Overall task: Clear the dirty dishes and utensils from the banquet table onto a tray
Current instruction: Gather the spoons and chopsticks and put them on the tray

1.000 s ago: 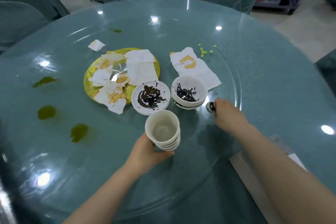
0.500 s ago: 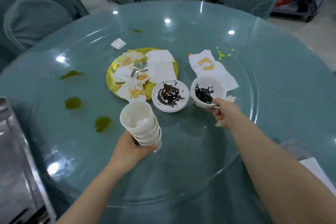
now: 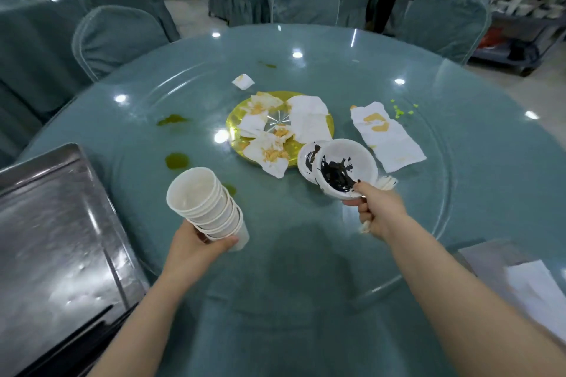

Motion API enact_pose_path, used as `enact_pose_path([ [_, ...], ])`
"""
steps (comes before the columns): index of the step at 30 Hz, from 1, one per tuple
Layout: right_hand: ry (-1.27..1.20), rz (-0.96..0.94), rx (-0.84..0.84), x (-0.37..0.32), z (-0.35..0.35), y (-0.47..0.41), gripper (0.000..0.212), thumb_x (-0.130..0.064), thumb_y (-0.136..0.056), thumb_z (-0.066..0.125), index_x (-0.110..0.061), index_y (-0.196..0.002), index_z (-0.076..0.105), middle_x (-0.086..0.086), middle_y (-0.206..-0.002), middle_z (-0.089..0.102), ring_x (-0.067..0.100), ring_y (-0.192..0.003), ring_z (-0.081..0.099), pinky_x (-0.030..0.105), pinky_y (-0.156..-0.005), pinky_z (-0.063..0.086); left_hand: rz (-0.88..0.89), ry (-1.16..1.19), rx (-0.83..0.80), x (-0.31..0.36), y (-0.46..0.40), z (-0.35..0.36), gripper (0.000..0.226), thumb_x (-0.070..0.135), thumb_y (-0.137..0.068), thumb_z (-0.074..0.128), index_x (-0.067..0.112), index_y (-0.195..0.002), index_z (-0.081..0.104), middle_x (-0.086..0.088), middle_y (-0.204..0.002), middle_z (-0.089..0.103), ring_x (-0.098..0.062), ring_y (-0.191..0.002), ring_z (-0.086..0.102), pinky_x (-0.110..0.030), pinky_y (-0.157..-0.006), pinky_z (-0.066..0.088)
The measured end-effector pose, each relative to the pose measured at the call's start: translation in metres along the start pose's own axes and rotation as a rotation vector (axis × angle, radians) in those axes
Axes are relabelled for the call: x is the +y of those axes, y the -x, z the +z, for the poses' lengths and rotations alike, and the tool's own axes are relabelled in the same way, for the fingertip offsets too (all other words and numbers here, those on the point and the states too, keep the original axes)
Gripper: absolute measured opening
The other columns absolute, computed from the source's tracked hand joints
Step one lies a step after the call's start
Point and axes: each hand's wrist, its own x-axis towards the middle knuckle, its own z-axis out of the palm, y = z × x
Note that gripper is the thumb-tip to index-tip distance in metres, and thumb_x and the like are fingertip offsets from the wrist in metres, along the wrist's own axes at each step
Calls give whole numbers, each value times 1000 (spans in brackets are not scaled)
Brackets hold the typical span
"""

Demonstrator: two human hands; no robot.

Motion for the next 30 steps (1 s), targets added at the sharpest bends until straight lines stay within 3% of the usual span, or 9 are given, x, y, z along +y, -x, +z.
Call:
enact_pose_path([
  [5, 103, -29, -100, 22, 48, 46, 11, -12, -81, 64, -6, -85, 57, 17, -61, 67, 5, -32, 28, 12, -33, 22, -16, 21, 109, -10, 16, -73, 44, 3, -65, 84, 27, -94, 61, 22, -87, 70, 13, -79, 63, -12, -69, 46],
  [8, 159, -19, -142, 42, 88, 71, 11, -13, -81, 66, -5, -81, 58, 14, -53, 66, 5, -31, 29, 13, -32, 22, -55, 31, 180, -22, 27, -120, 45, 3, -67, 83, 25, -99, 61, 19, -94, 68, 10, -80, 62, -16, -70, 45],
  [11, 178, 10, -185, 61, 122, 89, 12, -13, -82, 65, -5, -77, 57, 14, -54, 66, 4, -31, 30, 13, -31, 23, -93, 29, 185, -38, 33, -157, 44, 5, -68, 82, 21, -105, 63, 12, -97, 69, 1, -85, 64, -22, -71, 47],
  [15, 191, 50, -186, 84, 160, 108, 12, -13, -80, 66, -4, -79, 57, 14, -54, 66, 4, -31, 31, 12, -31, 24, -188, 30, 164, -57, 37, -194, 35, 14, -72, 80, 32, -94, 60, 20, -93, 66, 4, -80, 63, -19, -63, 45],
  [19, 221, 62, -213, 97, 201, 125, 13, -12, -81, 65, -4, -77, 56, 14, -52, 65, 4, -30, 30, 11, -31, 24, -333, 104, 167, -83, 25, -227, 34, 20, -80, 74, 16, -110, 59, 4, -99, 67, -15, -88, 65, -25, -61, 51],
  [25, 296, 50, -209, 97, 241, 132, 16, -13, -79, 68, -2, -74, 58, 15, -54, 65, 5, -30, 30, 11, -31, 24, -475, 147, 94, -111, -5, -235, 16, 21, -85, 70, 14, -96, 60, -6, -92, 69, -18, -75, 68, -35, -60, 58],
  [28, 309, 60, -201, 101, 254, 133, 16, -14, -80, 68, -2, -74, 59, 16, -55, 64, 5, -30, 31, 13, -30, 23, -498, 70, 62, -123, -25, -238, 30, 30, -85, 68, 9, -105, 59, -5, -88, 67, -16, -64, 62, -23, -42, 46],
  [30, 339, 63, -194, 103, 257, 132, 16, -14, -80, 68, -2, -74, 59, 14, -54, 64, 5, -30, 31, 13, -30, 23, -536, 50, 50, -130, -37, -238, 39, 36, -83, 69, 8, -108, 57, -8, -94, 66, -18, -69, 61, -24, -45, 45],
])
